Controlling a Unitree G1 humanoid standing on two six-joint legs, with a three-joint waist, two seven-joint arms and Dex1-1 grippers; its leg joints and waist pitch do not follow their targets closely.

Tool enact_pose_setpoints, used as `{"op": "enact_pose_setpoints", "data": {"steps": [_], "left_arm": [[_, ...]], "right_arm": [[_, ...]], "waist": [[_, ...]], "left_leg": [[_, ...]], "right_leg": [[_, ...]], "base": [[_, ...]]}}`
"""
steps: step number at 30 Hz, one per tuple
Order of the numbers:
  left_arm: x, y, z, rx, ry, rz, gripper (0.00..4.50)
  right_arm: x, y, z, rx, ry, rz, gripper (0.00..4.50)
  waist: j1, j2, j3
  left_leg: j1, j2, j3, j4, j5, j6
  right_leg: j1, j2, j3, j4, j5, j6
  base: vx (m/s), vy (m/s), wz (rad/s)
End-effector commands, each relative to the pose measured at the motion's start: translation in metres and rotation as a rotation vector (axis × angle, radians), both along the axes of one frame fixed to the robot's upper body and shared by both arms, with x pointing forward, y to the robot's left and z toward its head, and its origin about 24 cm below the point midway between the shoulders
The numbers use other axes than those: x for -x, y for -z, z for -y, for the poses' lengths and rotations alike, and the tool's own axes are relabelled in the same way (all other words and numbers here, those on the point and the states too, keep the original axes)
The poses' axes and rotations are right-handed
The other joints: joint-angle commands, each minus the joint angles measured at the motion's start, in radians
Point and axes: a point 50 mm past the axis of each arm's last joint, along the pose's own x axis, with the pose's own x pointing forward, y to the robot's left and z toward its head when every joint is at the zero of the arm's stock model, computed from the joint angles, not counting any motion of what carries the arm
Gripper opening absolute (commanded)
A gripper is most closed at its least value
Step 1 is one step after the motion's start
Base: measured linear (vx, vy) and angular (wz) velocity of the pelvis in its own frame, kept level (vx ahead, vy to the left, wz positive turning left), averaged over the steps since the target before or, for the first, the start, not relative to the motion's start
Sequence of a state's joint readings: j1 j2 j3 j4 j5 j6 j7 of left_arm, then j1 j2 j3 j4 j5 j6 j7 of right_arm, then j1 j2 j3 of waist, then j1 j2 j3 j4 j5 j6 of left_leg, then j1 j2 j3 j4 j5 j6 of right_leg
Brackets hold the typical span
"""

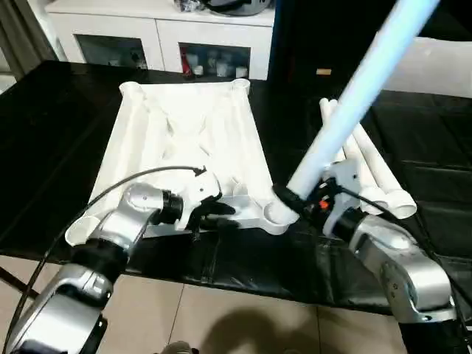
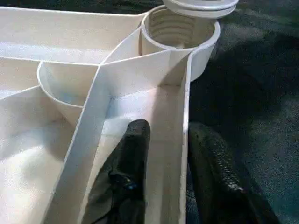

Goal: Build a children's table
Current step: Insert table leg to table base

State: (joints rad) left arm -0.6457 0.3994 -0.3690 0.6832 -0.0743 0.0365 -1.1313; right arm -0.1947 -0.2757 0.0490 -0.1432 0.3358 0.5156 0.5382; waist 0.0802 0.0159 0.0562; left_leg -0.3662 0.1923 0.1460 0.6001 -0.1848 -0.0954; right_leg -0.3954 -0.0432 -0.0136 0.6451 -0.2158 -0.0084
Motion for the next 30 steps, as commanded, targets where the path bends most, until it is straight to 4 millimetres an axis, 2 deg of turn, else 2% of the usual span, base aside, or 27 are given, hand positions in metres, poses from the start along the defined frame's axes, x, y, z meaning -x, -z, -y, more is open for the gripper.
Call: {"op": "enact_pose_setpoints", "data": {"steps": [1,4,5,9,10,15,18,19,21,22,24,25,29,30], "left_arm": [[0.000,0.005,-0.005,-0.064,0.005,-0.014,1.06],[-0.001,0.005,-0.006,-0.084,0.022,-0.007,0.85],[-0.001,0.005,-0.007,-0.092,0.028,-0.004,0.62],[-0.001,0.005,-0.008,-0.132,0.049,0.018,0.53],[-0.001,0.004,-0.008,-0.144,0.056,0.025,0.25],[-0.001,0.000,-0.007,-0.144,0.096,0.054,0.01],[0.001,-0.003,-0.005,-0.116,0.119,0.057,0.00],[0.004,-0.005,-0.005,-0.100,0.122,0.066,0.00],[0.005,-0.004,-0.006,-0.103,0.120,0.069,0.00],[0.007,-0.004,-0.007,-0.097,0.125,0.073,0.00],[0.008,-0.005,-0.007,-0.083,0.126,0.083,0.00],[0.010,-0.005,-0.008,-0.064,0.127,0.087,0.00],[0.010,-0.007,-0.007,-0.017,0.116,0.064,0.00],[0.010,-0.007,-0.007,-0.014,0.115,0.064,0.00]], "right_arm": [[-0.001,-0.010,-0.005,-0.004,-0.043,0.030,1.93],[-0.001,-0.011,-0.007,0.003,-0.072,0.027,1.93],[-0.001,-0.012,-0.007,0.004,-0.078,0.027,1.93],[-0.002,-0.011,-0.011,0.019,-0.104,0.017,1.93],[-0.004,-0.011,-0.012,0.023,-0.110,0.018,1.93],[-0.013,-0.009,-0.016,0.067,-0.116,0.002,1.93],[-0.017,-0.006,-0.015,0.087,-0.109,-0.016,1.93],[-0.019,-0.003,-0.013,0.107,-0.119,-0.047,1.93],[-0.019,-0.002,-0.012,0.110,-0.127,-0.060,1.93],[-0.019,0.000,-0.011,0.117,-0.133,-0.069,1.93],[-0.019,0.001,-0.011,0.124,-0.134,-0.069,1.93],[-0.019,0.003,-0.009,0.126,-0.139,-0.075,1.93],[-0.018,0.006,-0.010,0.104,-0.156,-0.100,1.93],[-0.018,0.006,-0.011,0.103,-0.158,-0.101,1.93]], "waist": [[-0.002,0.006,-0.063],[-0.001,0.005,-0.063],[-0.002,0.006,-0.063],[-0.003,0.002,-0.061],[-0.004,0.001,-0.061],[-0.008,0.001,-0.061],[-0.012,0.001,-0.064],[-0.010,-0.006,-0.066],[-0.012,-0.003,-0.067],[-0.014,-0.011,-0.066],[-0.012,-0.006,-0.067],[-0.013,-0.010,-0.066],[-0.016,-0.011,-0.062],[-0.016,-0.011,-0.062]], "left_leg": [[0.008,0.019,0.003,-0.071,-0.197,-0.034],[0.007,0.019,0.003,-0.071,-0.187,-0.031],[0.007,0.019,0.004,-0.071,-0.189,-0.031],[0.006,0.021,0.003,-0.072,-0.197,-0.032],[0.007,0.021,0.003,-0.072,-0.197,-0.033],[0.005,0.020,0.003,-0.072,-0.193,-0.037],[0.002,0.019,0.003,-0.071,-0.171,-0.037],[0.001,0.020,0.004,-0.069,-0.153,-0.032],[-0.001,0.020,0.005,-0.067,-0.137,-0.025],[-0.001,0.019,0.007,-0.067,-0.130,-0.018],[0.000,0.019,0.007,-0.066,-0.120,-0.013],[-0.001,0.019,0.007,-0.066,-0.116,-0.009],[0.001,0.019,0.009,-0.069,-0.147,-0.011],[0.001,0.019,0.009,-0.069,-0.147,-0.011]], "right_leg": [[0.053,-0.070,0.039,-0.093,-0.143,-0.174],[0.053,-0.070,0.039,-0.092,-0.137,-0.173],[0.053,-0.070,0.039,-0.093,-0.137,-0.173],[0.051,-0.073,0.040,-0.095,-0.171,-0.169],[0.051,-0.073,0.040,-0.095,-0.177,-0.166],[0.049,-0.073,0.040,-0.094,-0.189,-0.169],[0.053,-0.073,0.039,-0.089,-0.139,-0.180],[0.055,-0.073,0.039,-0.084,-0.105,-0.187],[0.057,-0.071,0.038,-0.082,-0.062,-0.193],[0.057,-0.070,0.038,-0.081,-0.042,-0.194],[0.058,-0.071,0.038,-0.079,-0.029,-0.196],[0.059,-0.072,0.037,-0.079,-0.027,-0.198],[0.055,-0.074,0.038,-0.088,-0.124,-0.183],[0.055,-0.074,0.038,-0.088,-0.124,-0.183]], "base": [[0.000,0.000,0.00],[0.000,0.000,0.00],[0.000,0.000,0.00],[0.000,0.000,0.00],[0.000,0.000,0.00],[0.000,0.000,0.00],[0.000,0.000,0.00],[0.000,0.000,0.00],[0.000,0.000,0.00],[0.000,0.000,0.00],[0.000,0.000,0.00],[0.000,0.000,0.00],[0.000,0.000,0.00],[0.000,0.000,0.00]]}}
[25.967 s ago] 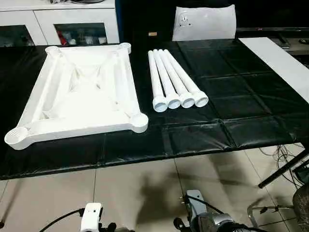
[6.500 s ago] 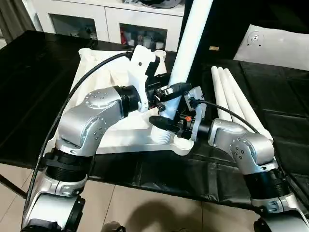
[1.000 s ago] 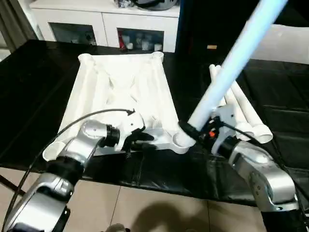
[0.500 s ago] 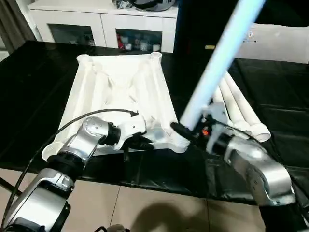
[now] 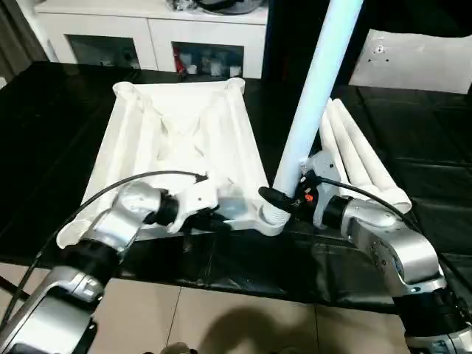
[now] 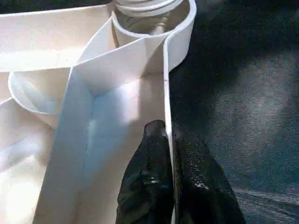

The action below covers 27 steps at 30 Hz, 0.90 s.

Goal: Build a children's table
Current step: Insert table leg to table base

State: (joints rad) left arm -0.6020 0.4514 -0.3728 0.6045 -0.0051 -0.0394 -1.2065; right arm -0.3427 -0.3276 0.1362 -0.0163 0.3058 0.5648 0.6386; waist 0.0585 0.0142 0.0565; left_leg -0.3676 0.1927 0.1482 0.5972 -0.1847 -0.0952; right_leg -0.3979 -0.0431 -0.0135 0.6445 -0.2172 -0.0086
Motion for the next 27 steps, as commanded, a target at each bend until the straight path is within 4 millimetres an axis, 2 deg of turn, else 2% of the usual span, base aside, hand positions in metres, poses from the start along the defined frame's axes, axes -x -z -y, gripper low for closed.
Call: {"op": "enact_pose_setpoints", "data": {"steps": [1,10,12,13,19,27], "left_arm": [[0.000,-0.005,0.003,0.082,-0.007,0.001,0.00],[0.004,-0.004,0.005,0.095,-0.009,-0.003,0.00],[0.004,-0.003,0.004,0.092,-0.011,0.000,0.00],[0.004,-0.003,0.004,0.092,-0.012,0.000,0.00],[0.006,-0.004,0.003,0.091,-0.008,0.001,0.00],[0.005,-0.004,0.001,0.103,-0.031,0.010,0.00]], "right_arm": [[0.002,0.010,-0.001,0.002,-0.017,-0.063,1.93],[0.004,0.013,-0.009,0.016,-0.085,-0.082,1.93],[0.004,0.013,-0.010,0.023,-0.094,-0.084,1.93],[0.004,0.014,-0.010,0.026,-0.096,-0.084,1.93],[0.002,0.019,-0.009,0.042,-0.090,-0.094,1.93],[0.003,0.035,0.000,-0.089,-0.021,-0.172,1.92]], "waist": [[0.005,-0.011,-0.061],[0.007,-0.009,-0.065],[0.007,-0.008,-0.064],[0.006,-0.012,-0.063],[0.005,-0.010,-0.063],[0.002,-0.009,-0.062]], "left_leg": [[0.004,0.020,0.007,-0.067,-0.157,-0.013],[0.002,0.019,0.008,-0.064,-0.128,-0.002],[0.002,0.020,0.007,-0.065,-0.134,-0.003],[0.002,0.019,0.008,-0.066,-0.137,-0.003],[0.002,0.019,0.008,-0.066,-0.138,-0.002],[0.002,0.020,0.008,-0.066,-0.155,-0.001]], "right_leg": [[0.055,-0.073,0.038,-0.089,-0.148,-0.178],[0.057,-0.073,0.038,-0.084,-0.078,-0.195],[0.057,-0.073,0.038,-0.084,-0.086,-0.192],[0.057,-0.072,0.037,-0.085,-0.093,-0.189],[0.055,-0.073,0.038,-0.086,-0.110,-0.187],[0.053,-0.074,0.038,-0.090,-0.143,-0.187]], "base": [[0.000,0.000,0.00],[0.000,0.000,0.00],[0.000,0.000,0.00],[0.000,0.000,0.00],[0.000,0.000,0.00],[0.000,0.000,0.00]]}}
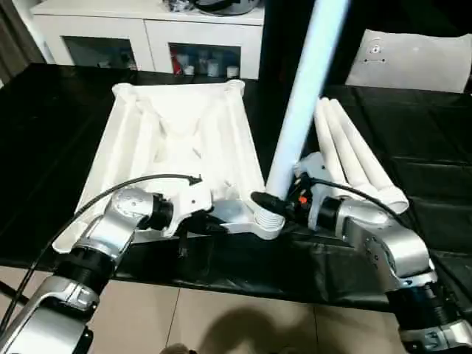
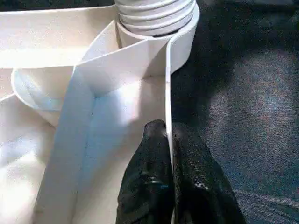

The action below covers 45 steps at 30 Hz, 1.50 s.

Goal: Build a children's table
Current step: Insert table leg to table base

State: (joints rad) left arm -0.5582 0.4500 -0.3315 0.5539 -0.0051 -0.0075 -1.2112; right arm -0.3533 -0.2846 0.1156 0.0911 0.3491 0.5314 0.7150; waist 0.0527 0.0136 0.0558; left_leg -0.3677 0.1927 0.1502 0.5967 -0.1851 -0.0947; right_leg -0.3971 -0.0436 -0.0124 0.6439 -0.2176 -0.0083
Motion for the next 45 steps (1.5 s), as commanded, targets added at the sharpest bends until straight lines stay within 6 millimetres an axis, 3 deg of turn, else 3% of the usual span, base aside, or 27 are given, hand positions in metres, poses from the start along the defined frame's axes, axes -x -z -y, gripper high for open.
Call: {"op": "enact_pose_setpoints", "data": {"steps": [1,4,7,8,9,13,15,18,25,33,35,37,40,45], "left_arm": [[-0.001,-0.006,0.005,0.082,-0.019,0.031,0.00],[-0.003,-0.006,0.004,0.090,-0.036,0.031,0.00],[-0.004,-0.006,0.004,0.098,-0.049,0.035,0.00],[-0.004,-0.007,0.004,0.099,-0.055,0.036,0.00],[-0.005,-0.007,0.003,0.099,-0.057,0.037,0.00],[-0.007,-0.007,0.000,0.082,-0.065,0.046,0.00],[-0.007,-0.007,0.000,0.077,-0.063,0.047,0.00],[-0.006,-0.006,0.000,0.057,-0.044,0.043,0.00],[-0.001,-0.004,0.003,-0.019,0.096,0.020,0.00],[-0.001,-0.007,0.006,-0.080,0.213,-0.003,0.00],[-0.006,-0.008,0.003,-0.114,0.219,0.005,0.00],[-0.008,-0.009,0.000,-0.138,0.214,0.011,0.00],[-0.011,-0.009,-0.003,-0.156,0.198,0.016,0.00],[-0.016,-0.011,-0.008,-0.156,0.155,0.023,0.00]], "right_arm": [[0.008,0.027,0.007,-0.007,0.030,-0.114,1.92],[0.015,0.038,0.013,-0.041,0.063,-0.127,1.92],[0.021,0.046,0.017,-0.061,0.095,-0.120,1.92],[0.024,0.049,0.018,-0.057,0.095,-0.116,1.92],[0.026,0.050,0.018,-0.051,0.094,-0.111,1.92],[0.039,0.056,0.013,0.190,-0.019,0.029,1.92],[0.041,0.057,0.011,0.237,-0.062,0.055,1.91],[0.038,0.052,0.004,0.187,-0.075,0.054,1.91],[0.041,0.056,-0.010,0.112,-0.230,-0.012,1.91],[0.060,0.064,-0.019,0.091,-0.467,-0.094,1.91],[0.067,0.064,-0.024,0.089,-0.555,-0.112,1.91],[0.068,0.065,-0.026,0.098,-0.587,-0.111,1.91],[0.067,0.064,-0.030,0.095,-0.601,-0.106,1.91],[0.063,0.061,-0.032,0.081,-0.591,-0.096,1.91]], "waist": [[0.009,-0.008,-0.063],[0.012,-0.005,-0.061],[0.014,-0.008,-0.063],[0.016,0.000,-0.063],[0.015,-0.002,-0.063],[0.017,0.000,-0.063],[0.015,-0.001,-0.059],[0.014,-0.002,-0.060],[0.007,-0.003,-0.061],[0.013,-0.002,-0.066],[0.015,-0.005,-0.066],[0.019,-0.009,-0.060],[0.022,-0.015,-0.059],[0.025,-0.017,-0.062]], "left_leg": [[0.002,0.020,0.006,-0.065,-0.152,0.000],[0.004,0.022,0.006,-0.066,-0.161,0.003],[0.003,0.022,0.007,-0.067,-0.157,0.008],[0.004,0.021,0.005,-0.067,-0.160,0.006],[0.004,0.022,0.006,-0.067,-0.163,0.008],[0.004,0.023,0.004,-0.069,-0.163,-0.001],[0.004,0.019,0.005,-0.070,-0.185,0.000],[0.005,0.021,0.003,-0.072,-0.206,0.007],[0.005,0.022,0.002,-0.074,-0.207,0.014],[0.017,0.029,0.002,-0.082,-0.204,0.020],[0.023,0.029,0.002,-0.085,-0.233,0.017],[0.027,0.031,0.000,-0.093,-0.290,0.008],[0.028,0.032,-0.003,-0.098,-0.300,-0.002],[0.030,0.032,-0.001,-0.098,-0.281,-0.001]], "right_leg": [[0.054,-0.075,0.037,-0.089,-0.140,-0.189],[0.050,-0.075,0.037,-0.091,-0.149,-0.191],[0.050,-0.074,0.036,-0.089,-0.126,-0.195],[0.051,-0.074,0.035,-0.088,-0.128,-0.195],[0.050,-0.074,0.035,-0.091,-0.126,-0.195],[0.051,-0.073,0.033,-0.091,-0.117,-0.181],[0.050,-0.072,0.034,-0.095,-0.157,-0.174],[0.049,-0.074,0.036,-0.098,-0.204,-0.166],[0.050,-0.073,0.035,-0.098,-0.174,-0.180],[0.057,-0.074,0.031,-0.095,-0.061,-0.219],[0.057,-0.074,0.031,-0.098,-0.091,-0.216],[0.056,-0.079,0.031,-0.107,-0.206,-0.203],[0.057,-0.085,0.035,-0.117,-0.297,-0.178],[0.056,-0.083,0.035,-0.114,-0.255,-0.184]], "base": [[0.000,0.000,0.00],[0.000,0.000,0.00],[0.000,0.000,0.00],[0.000,0.000,0.00],[0.000,0.000,0.00],[0.000,0.000,0.00],[0.000,0.000,0.00],[0.000,0.000,0.00],[0.000,0.000,0.00],[0.000,0.000,0.00],[0.000,0.000,0.00],[0.000,0.000,0.00],[0.000,0.000,0.00],[0.000,0.000,0.00]]}}
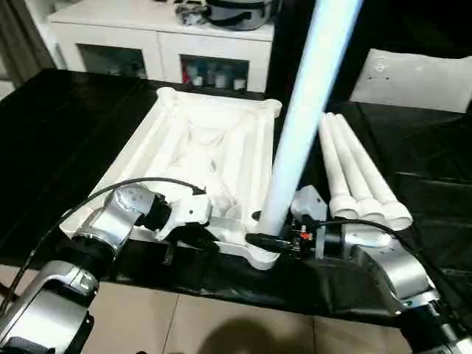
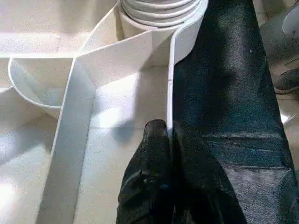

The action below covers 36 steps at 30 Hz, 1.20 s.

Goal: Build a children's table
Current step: Insert table leg to table base, then rotate leg to tighten

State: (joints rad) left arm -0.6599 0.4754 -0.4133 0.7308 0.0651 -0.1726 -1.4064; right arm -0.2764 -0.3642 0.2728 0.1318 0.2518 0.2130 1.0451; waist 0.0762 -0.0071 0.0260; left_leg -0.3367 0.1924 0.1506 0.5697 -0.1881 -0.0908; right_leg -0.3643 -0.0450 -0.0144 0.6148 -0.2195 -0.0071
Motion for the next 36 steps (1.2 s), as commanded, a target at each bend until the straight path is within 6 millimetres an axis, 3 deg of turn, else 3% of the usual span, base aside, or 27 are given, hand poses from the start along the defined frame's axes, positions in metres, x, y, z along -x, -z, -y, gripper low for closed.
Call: {"op": "enact_pose_setpoints", "data": {"steps": [1,5,10,11,13,14,15,16,18,19,22,26,33,35,36], "left_arm": [[-0.014,-0.013,-0.002,0.002,-0.084,0.085,0.00],[-0.015,-0.016,-0.010,0.023,-0.150,0.102,0.00],[-0.010,-0.015,-0.016,0.041,-0.200,0.116,0.00],[-0.005,-0.015,-0.016,0.069,-0.242,0.116,0.00],[0.005,-0.013,-0.017,0.114,-0.317,0.109,0.00],[0.011,-0.011,-0.016,0.127,-0.344,0.103,0.00],[0.014,-0.010,-0.015,0.131,-0.357,0.099,0.00],[0.019,-0.008,-0.012,0.145,-0.382,0.089,0.00],[0.031,-0.004,-0.003,0.173,-0.434,0.064,0.00],[0.031,-0.004,-0.003,0.173,-0.434,0.064,0.00],[0.035,-0.005,0.017,0.205,-0.504,0.058,0.00],[0.034,-0.009,0.044,0.224,-0.530,0.069,0.00],[0.028,-0.005,0.047,0.156,-0.536,0.103,0.00],[0.027,-0.004,0.046,0.143,-0.534,0.109,0.00],[0.027,-0.004,0.046,0.143,-0.534,0.109,0.00]], "right_arm": [[0.031,0.041,-0.024,0.059,-0.161,-0.224,1.91],[0.022,0.039,-0.026,0.037,-0.084,-0.190,1.91],[0.012,0.040,-0.026,0.062,0.008,-0.134,1.91],[0.006,0.041,-0.026,0.070,0.064,-0.105,1.91],[-0.003,0.040,-0.026,0.068,0.170,-0.070,1.91],[-0.007,0.040,-0.027,0.056,0.219,-0.063,1.91],[-0.009,0.039,-0.027,0.049,0.243,-0.060,1.91],[-0.012,0.039,-0.028,0.033,0.281,-0.065,1.91],[-0.018,0.039,-0.029,0.008,0.364,-0.074,1.91],[-0.018,0.039,-0.029,0.008,0.364,-0.074,1.91],[-0.028,0.040,-0.034,-0.006,0.457,-0.077,1.91],[-0.038,0.042,-0.041,-0.014,0.557,-0.105,1.91],[-0.039,0.046,-0.045,-0.042,0.597,-0.167,1.91],[-0.039,0.048,-0.045,-0.042,0.592,-0.172,2.47],[-0.039,0.048,-0.045,-0.042,0.592,-0.172,2.47]], "waist": [[0.001,0.005,-0.031],[-0.002,0.005,-0.026],[-0.013,0.005,-0.025],[-0.014,0.007,-0.027],[-0.035,0.007,-0.024],[-0.044,0.006,-0.023],[-0.045,0.008,-0.022],[-0.048,0.005,-0.025],[-0.052,0.006,-0.027],[-0.050,0.008,-0.029],[-0.041,0.007,-0.027],[-0.044,0.007,-0.026],[-0.042,0.012,-0.025],[-0.044,0.013,-0.023],[-0.043,0.012,-0.023]], "left_leg": [[0.000,0.032,-0.002,-0.073,-0.286,-0.007],[0.002,0.032,-0.005,-0.078,-0.329,-0.016],[0.001,0.031,-0.008,-0.080,-0.347,-0.017],[0.000,0.038,-0.011,-0.083,-0.344,-0.029],[-0.005,0.034,-0.013,-0.084,-0.361,-0.033],[-0.018,0.033,-0.017,-0.090,-0.347,-0.032],[-0.020,0.029,-0.016,-0.090,-0.344,-0.031],[-0.020,0.027,-0.014,-0.088,-0.334,-0.028],[-0.017,0.030,-0.012,-0.085,-0.327,-0.024],[-0.007,0.028,-0.005,-0.079,-0.326,-0.014],[-0.013,0.026,-0.001,-0.078,-0.290,-0.007],[-0.012,0.025,-0.001,-0.079,-0.300,-0.016],[-0.010,0.023,-0.001,-0.081,-0.319,-0.012],[-0.009,0.023,-0.002,-0.081,-0.352,-0.016],[-0.008,0.023,-0.003,-0.082,-0.357,-0.017]], "right_leg": [[0.021,-0.081,0.037,-0.086,-0.270,-0.183],[0.015,-0.085,0.039,-0.095,-0.381,-0.158],[0.010,-0.086,0.040,-0.103,-0.452,-0.137],[0.011,-0.091,0.041,-0.095,-0.435,-0.145],[0.007,-0.085,0.038,-0.095,-0.451,-0.148],[0.015,-0.085,0.033,-0.092,-0.454,-0.144],[0.015,-0.082,0.031,-0.096,-0.461,-0.134],[0.013,-0.077,0.031,-0.096,-0.444,-0.125],[0.011,-0.077,0.034,-0.091,-0.382,-0.149],[0.002,-0.070,0.036,-0.094,-0.358,-0.157],[0.005,-0.067,0.036,-0.091,-0.290,-0.171],[0.005,-0.067,0.036,-0.095,-0.322,-0.158],[0.002,-0.064,0.035,-0.100,-0.312,-0.141],[-0.001,-0.067,0.036,-0.105,-0.366,-0.133],[-0.001,-0.067,0.036,-0.105,-0.378,-0.129]], "base": [[0.000,0.000,0.00],[0.000,0.000,0.00],[0.000,0.000,0.00],[0.000,0.000,0.00],[0.000,0.000,0.00],[0.000,0.000,0.00],[0.001,0.015,-0.19],[0.001,0.015,-0.19],[0.000,0.000,0.00],[0.000,0.000,0.00],[0.000,0.000,0.00],[0.000,0.000,0.00],[0.000,0.000,0.00],[0.000,0.000,0.00],[0.000,0.000,0.00]]}}
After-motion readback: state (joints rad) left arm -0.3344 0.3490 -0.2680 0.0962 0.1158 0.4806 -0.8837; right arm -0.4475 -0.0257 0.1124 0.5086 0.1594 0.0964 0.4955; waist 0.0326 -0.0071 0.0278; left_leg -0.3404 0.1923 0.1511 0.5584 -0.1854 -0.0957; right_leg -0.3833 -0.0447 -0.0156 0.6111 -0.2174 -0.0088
